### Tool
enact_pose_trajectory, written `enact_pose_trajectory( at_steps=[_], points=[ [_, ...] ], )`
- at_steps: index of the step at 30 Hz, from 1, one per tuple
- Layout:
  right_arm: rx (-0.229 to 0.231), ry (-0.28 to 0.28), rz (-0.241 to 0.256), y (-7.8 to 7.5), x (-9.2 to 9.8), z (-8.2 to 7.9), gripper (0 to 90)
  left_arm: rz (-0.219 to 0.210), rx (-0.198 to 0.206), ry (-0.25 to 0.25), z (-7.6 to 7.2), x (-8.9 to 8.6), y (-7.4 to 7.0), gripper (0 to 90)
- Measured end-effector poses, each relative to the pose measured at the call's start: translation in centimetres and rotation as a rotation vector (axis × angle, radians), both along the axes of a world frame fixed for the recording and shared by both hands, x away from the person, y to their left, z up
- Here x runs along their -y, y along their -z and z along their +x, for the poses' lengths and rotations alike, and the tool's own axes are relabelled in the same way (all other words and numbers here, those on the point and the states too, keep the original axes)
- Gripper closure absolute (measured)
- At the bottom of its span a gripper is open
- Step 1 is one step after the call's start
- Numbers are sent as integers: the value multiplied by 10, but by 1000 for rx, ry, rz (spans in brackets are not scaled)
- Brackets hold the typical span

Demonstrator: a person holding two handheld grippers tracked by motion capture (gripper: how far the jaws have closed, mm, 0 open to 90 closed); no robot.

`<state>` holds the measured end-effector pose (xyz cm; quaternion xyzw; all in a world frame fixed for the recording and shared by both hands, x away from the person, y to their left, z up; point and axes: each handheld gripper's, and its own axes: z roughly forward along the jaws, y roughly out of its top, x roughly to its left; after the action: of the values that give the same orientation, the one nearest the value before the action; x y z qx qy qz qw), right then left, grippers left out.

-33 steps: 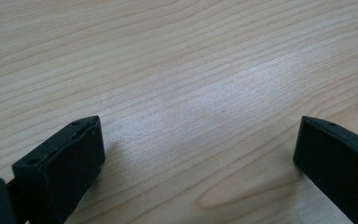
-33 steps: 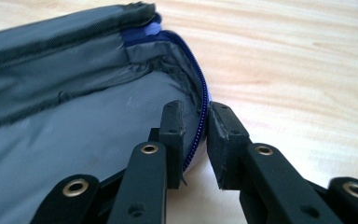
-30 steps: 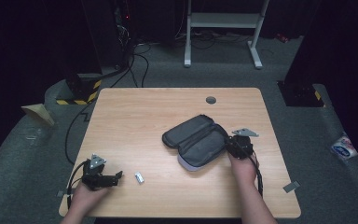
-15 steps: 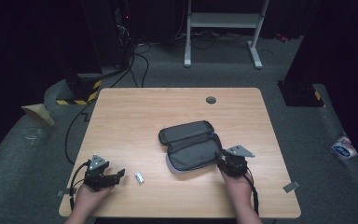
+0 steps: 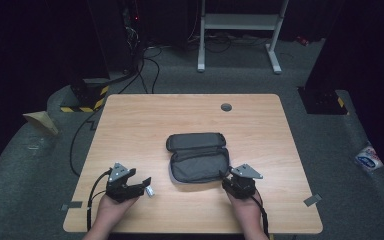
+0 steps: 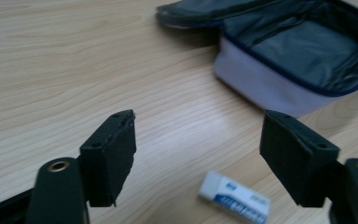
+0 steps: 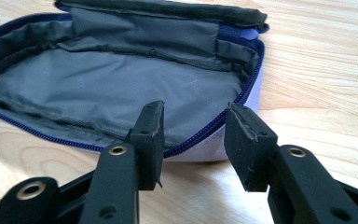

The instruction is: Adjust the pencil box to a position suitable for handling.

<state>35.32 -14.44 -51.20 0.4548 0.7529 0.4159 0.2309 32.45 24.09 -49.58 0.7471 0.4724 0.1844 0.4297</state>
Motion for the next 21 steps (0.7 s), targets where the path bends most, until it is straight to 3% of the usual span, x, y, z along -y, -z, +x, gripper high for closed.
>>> enact_pose_trajectory(
  at_steps=[6, 11, 15, 18, 21],
  points=[
    [6, -13, 1, 2, -8, -5, 545, -43, 14, 82, 5, 33, -4, 360],
    [6, -21, 1, 3, -11, -6, 540, -38, 18, 128, 9, 48, -4, 376],
    [5, -25, -5, 4, -13, -8, 539, -36, 6, 129, 13, 57, -1, 381],
    [6, -33, -5, 5, -15, -8, 530, -9, -2, 111, 20, 60, 5, 414],
    [5, -39, -5, 5, -16, -8, 529, -18, -12, 104, 22, 58, 7, 419]
  ],
)
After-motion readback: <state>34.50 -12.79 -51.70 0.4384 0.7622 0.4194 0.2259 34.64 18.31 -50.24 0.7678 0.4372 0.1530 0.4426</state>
